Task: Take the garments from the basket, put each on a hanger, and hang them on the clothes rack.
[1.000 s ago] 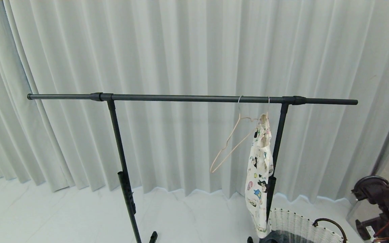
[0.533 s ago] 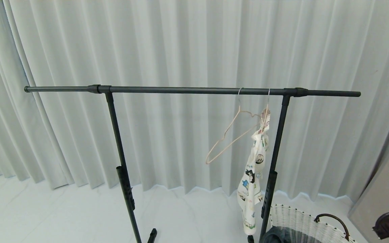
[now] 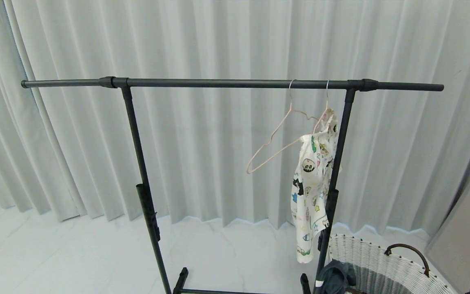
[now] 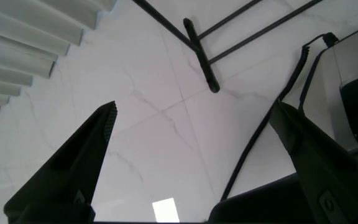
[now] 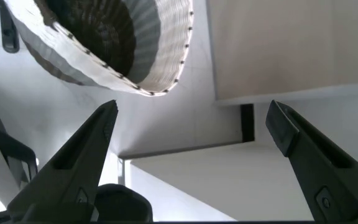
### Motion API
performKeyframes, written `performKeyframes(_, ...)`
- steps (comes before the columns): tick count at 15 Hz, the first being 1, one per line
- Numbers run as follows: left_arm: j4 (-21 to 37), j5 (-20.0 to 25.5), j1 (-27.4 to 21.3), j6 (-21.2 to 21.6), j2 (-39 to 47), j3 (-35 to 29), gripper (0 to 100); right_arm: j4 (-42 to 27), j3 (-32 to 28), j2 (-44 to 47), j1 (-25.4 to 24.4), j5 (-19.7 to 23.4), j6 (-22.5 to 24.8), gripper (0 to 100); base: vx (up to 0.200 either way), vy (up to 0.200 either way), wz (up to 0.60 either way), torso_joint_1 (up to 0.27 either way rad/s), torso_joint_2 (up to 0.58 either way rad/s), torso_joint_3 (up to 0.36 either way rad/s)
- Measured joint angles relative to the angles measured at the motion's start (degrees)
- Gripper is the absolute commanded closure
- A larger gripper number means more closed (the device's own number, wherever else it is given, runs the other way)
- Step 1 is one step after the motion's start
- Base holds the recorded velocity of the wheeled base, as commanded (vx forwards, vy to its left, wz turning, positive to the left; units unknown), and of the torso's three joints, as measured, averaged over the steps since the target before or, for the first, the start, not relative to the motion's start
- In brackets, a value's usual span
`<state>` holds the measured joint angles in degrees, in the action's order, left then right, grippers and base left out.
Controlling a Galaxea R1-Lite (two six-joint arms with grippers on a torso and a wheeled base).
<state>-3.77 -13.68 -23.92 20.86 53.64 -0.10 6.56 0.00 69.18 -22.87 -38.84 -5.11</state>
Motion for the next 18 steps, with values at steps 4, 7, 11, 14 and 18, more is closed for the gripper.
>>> performKeyframes(4,0.0,0.0,0.0,-0.11,0.0,0.0,0,0.0,0.0,-0.68,-0.13,0.0,0.0,0,0.0,0.0,0.0,-0.232,0.48,0.241)
performKeyframes(7,-0.02,0.0,0.0,-0.15,0.02,0.0,0,-0.05,0.0,-0.79,-0.13,0.0,0.0,0,0.0,0.0,0.0,-0.222,0.47,0.238)
performKeyframes(11,0.02,0.05,-0.24,0.07,-0.23,0.0,0,-0.1,0.0,-0.8,-0.13,0.0,0.07,0,0.0,0.0,0.0,-0.211,0.44,0.211)
performKeyframes(14,-0.02,0.07,-0.41,-0.23,-0.83,0.02,0,-0.24,0.0,-0.69,-0.13,0.0,0.24,0,0.0,0.0,0.0,-0.069,0.16,0.074)
performKeyframes(18,-0.06,0.07,-0.41,-1.27,-1.72,0.07,0,-0.24,0.0,-0.59,-0.2,0.0,0.32,0,0.05,0.0,0.0,-0.004,0.03,0.027)
